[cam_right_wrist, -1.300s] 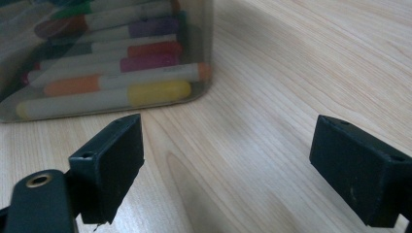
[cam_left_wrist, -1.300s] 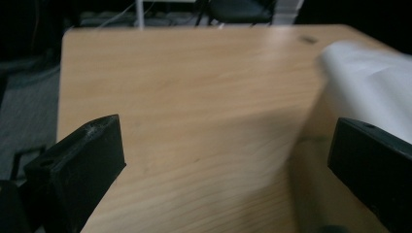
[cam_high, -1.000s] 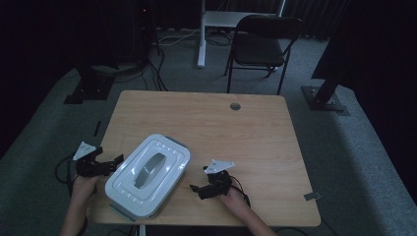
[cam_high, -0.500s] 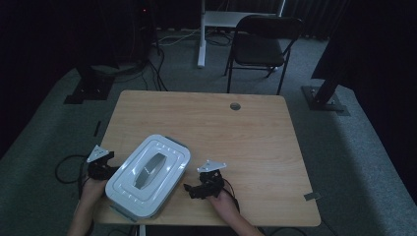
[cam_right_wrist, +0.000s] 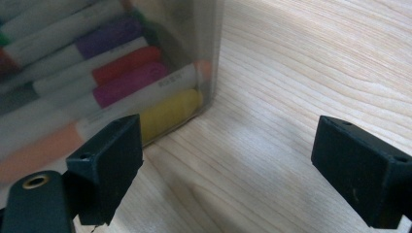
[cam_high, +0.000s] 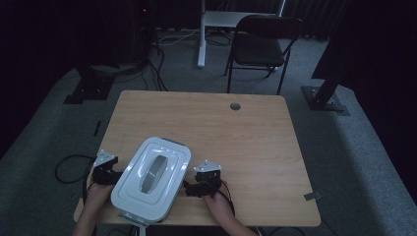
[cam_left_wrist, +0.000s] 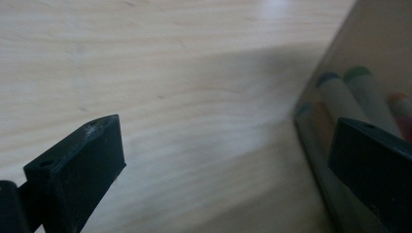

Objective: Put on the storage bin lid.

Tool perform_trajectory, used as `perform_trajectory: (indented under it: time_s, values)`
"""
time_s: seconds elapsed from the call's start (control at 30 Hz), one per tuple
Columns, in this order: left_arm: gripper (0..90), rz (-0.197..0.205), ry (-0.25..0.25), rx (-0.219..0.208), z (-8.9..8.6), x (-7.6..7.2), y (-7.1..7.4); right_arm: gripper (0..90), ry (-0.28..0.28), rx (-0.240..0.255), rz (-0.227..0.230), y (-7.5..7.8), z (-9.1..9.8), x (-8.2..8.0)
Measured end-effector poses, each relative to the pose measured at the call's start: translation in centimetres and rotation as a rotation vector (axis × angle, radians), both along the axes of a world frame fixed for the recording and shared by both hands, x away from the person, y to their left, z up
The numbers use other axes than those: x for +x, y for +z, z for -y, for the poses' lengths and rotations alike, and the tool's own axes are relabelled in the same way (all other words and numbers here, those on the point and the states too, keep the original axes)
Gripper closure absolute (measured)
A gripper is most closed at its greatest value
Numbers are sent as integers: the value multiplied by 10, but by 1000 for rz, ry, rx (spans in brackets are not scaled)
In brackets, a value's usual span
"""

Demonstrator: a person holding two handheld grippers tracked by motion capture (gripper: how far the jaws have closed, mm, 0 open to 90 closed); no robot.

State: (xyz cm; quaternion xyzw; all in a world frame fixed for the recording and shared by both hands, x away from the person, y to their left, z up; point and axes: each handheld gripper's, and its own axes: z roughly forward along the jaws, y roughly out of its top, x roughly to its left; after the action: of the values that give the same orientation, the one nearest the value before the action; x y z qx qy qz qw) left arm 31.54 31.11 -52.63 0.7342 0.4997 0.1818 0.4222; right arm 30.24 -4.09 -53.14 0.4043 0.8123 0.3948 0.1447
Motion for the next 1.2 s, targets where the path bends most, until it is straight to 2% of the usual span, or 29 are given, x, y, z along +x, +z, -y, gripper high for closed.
perform_trajectory:
  time_s: [0.1,0.23,0.43,0.57,0.8,0.87,1.1,1.2]
  values:
    - [5,-16,-18,-19,8,-3,-2,108,0,9,-11,-1,4,2]
    - [5,-11,-11,26,19,-4,0,109,-22,-29,5,1,8,5]
    - [5,-22,-7,38,35,-2,2,109,-62,-64,5,1,16,12]
    - [5,-6,-26,65,47,-1,4,112,-85,-54,-9,0,26,18]
    - [5,-13,-53,74,71,5,3,117,-128,-52,-12,0,47,27]
    - [6,-16,-61,89,80,7,3,123,-143,-55,-12,0,55,30]
    - [6,-22,-85,100,106,17,4,125,-177,-47,-25,2,79,39]
    - [6,-21,-96,92,116,22,3,125,-191,-46,-33,2,90,43]
